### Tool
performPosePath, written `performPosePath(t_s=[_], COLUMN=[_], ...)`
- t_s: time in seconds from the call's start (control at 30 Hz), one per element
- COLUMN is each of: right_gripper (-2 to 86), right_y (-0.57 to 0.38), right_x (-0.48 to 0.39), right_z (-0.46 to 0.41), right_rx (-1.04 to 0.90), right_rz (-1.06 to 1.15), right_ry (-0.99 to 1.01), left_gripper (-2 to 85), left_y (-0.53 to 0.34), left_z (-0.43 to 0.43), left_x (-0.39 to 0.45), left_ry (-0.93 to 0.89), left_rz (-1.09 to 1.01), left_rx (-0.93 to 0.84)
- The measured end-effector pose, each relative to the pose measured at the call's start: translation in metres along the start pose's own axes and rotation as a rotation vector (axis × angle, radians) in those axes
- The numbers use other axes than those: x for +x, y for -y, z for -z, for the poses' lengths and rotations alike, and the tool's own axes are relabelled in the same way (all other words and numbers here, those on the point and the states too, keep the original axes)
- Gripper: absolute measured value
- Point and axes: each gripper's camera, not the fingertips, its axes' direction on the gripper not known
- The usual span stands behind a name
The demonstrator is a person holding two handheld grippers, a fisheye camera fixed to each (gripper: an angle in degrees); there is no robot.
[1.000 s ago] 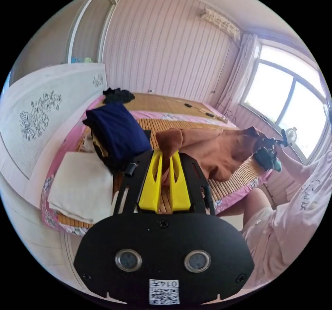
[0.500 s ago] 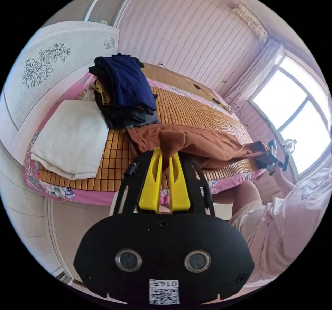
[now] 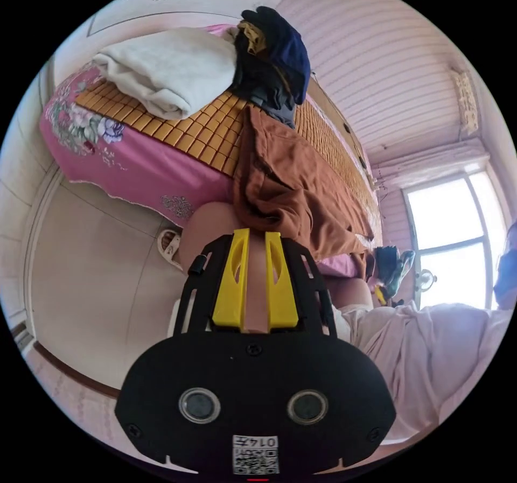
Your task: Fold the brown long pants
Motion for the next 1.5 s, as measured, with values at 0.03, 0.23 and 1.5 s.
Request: performPosePath(t_s=[0.03, 0.23, 1.5], right_gripper=[8.5, 15.7, 1.0], right_y=[0.007, 0.046, 0.053], right_x=[-0.008, -0.018, -0.131], right_z=[-0.01, -0.051, 0.126], right_rx=[-0.034, -0.091, 0.357], right_rz=[0.018, -0.106, 0.61], right_ry=[0.006, -0.053, -0.11], left_gripper=[5.7, 10.7, 4.1], left_y=[-0.004, -0.017, 0.085], left_z=[0.006, 0.008, 0.048], left_x=[-0.007, -0.024, 0.048], left_ry=[-0.037, -0.145, -0.095], left_rz=[0.039, 0.171, 0.025], left_rx=[0.022, 0.016, -0.026])
